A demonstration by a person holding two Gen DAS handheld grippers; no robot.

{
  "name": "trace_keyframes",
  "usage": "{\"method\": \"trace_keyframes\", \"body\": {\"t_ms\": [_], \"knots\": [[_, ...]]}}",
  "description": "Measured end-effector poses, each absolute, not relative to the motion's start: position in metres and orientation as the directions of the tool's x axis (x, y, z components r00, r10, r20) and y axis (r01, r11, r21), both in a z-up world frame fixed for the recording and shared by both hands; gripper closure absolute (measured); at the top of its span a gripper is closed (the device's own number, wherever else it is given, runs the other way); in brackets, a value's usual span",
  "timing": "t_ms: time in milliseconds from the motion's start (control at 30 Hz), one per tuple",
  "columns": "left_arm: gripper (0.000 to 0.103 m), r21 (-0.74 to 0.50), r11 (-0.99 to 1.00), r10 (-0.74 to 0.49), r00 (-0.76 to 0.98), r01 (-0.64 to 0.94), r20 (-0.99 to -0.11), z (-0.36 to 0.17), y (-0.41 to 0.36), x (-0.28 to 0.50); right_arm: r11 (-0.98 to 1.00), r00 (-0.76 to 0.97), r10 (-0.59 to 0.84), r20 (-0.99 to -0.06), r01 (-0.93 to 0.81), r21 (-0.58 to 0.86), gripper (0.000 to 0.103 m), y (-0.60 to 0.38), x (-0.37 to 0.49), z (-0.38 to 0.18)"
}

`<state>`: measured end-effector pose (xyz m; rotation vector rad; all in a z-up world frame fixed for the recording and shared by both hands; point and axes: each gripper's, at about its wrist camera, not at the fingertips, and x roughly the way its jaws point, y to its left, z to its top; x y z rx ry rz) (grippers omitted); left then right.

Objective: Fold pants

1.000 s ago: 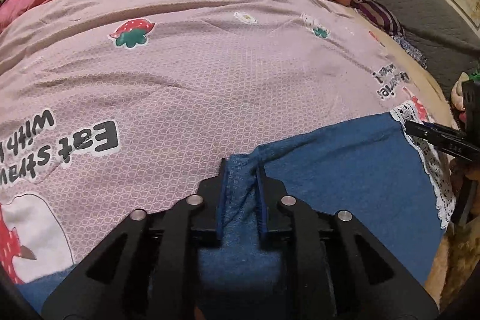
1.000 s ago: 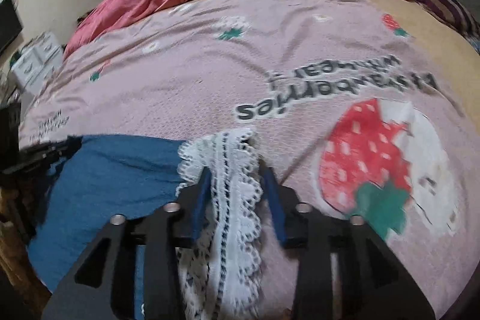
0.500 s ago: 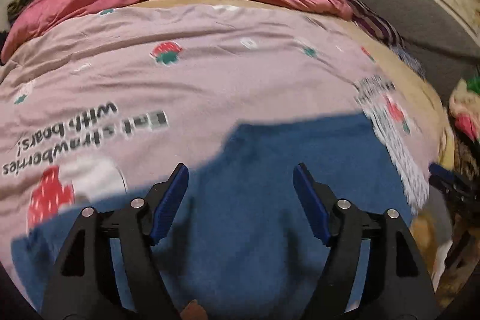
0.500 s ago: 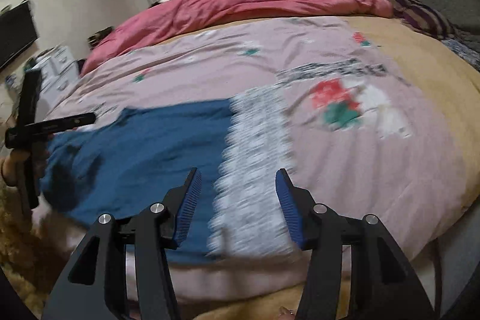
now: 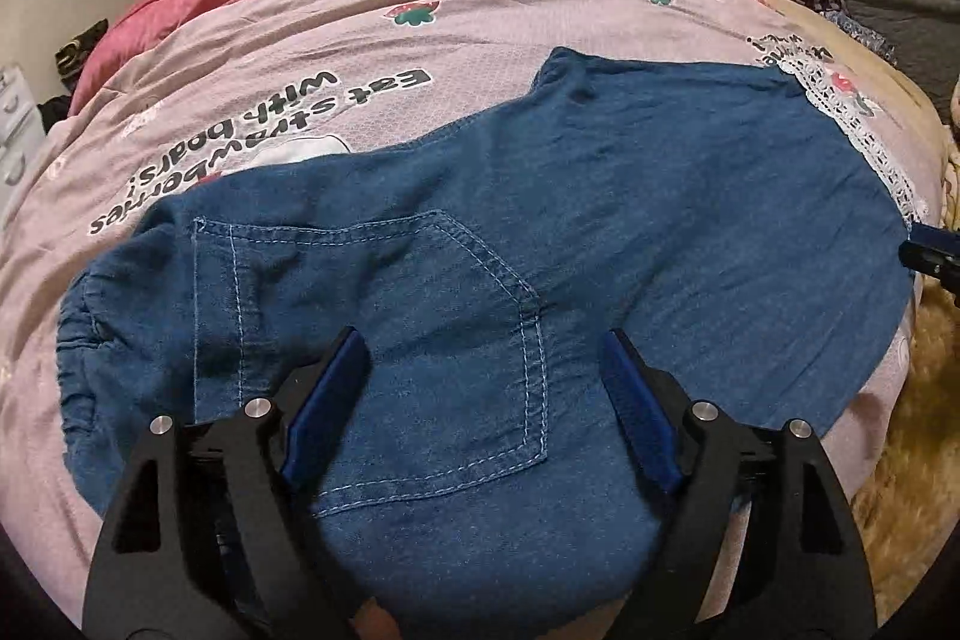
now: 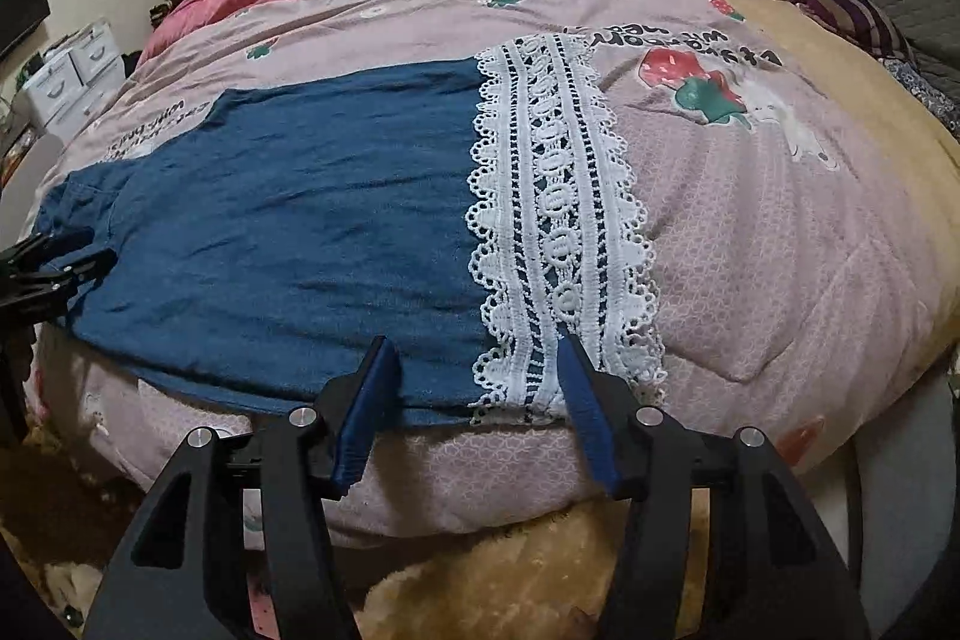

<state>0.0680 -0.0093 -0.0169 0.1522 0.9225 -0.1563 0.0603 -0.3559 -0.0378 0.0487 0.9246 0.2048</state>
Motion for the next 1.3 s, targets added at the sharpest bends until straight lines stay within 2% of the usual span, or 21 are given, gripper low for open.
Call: {"method": "trace_keyframes", "body": {"t_ms": [133,200,300,400,567,700,933,1067,1300], "knots": [[0.029,0.137,0.970,-0.018,0.616,0.203,-0.787,-0.010,-0.019,0.062,0.958,0.620,0.284,-0.732,-0.155,0.241,0.045,-0.372,0.047,-0.028],[0.028,0.169,0.963,-0.002,0.633,0.209,-0.774,-0.005,-0.026,0.055,0.945,0.639,0.315,-0.702,-0.145,0.293,0.037,-0.382,0.038,-0.018],[0.025,0.101,0.963,-0.089,0.649,0.249,-0.755,0.007,-0.032,0.043,0.942,0.669,0.312,-0.675,-0.124,0.313,0.036,-0.399,0.027,-0.004],[0.022,0.085,0.957,-0.132,0.678,0.278,-0.723,0.019,-0.043,0.033,0.944,0.679,0.292,-0.673,-0.089,0.319,0.030,-0.411,0.019,-0.003],[0.019,-0.025,0.947,-0.245,0.671,0.320,-0.700,0.024,-0.056,0.022,0.931,0.681,0.303,-0.667,-0.062,0.360,0.030,-0.420,0.017,-0.014],[0.018,-0.076,0.947,-0.273,0.657,0.312,-0.703,0.025,-0.065,0.019,0.917,0.669,0.335,-0.663,-0.071,0.392,0.030,-0.418,0.016,-0.021],[0.015,-0.054,0.923,-0.307,0.648,0.380,-0.697,0.046,-0.102,0.039,0.904,0.654,0.341,-0.675,-0.031,0.426,0.030,-0.426,0.023,-0.028],[0.014,0.000,0.884,-0.330,0.624,0.467,-0.709,0.058,-0.140,0.070,0.886,0.657,0.371,-0.656,-0.038,0.463,0.030,-0.427,0.028,-0.029],[0.014,0.051,0.783,-0.370,0.531,0.620,-0.762,0.055,-0.216,0.138,0.875,0.640,0.384,-0.666,-0.023,0.483,0.030,-0.427,0.036,-0.035]]}}
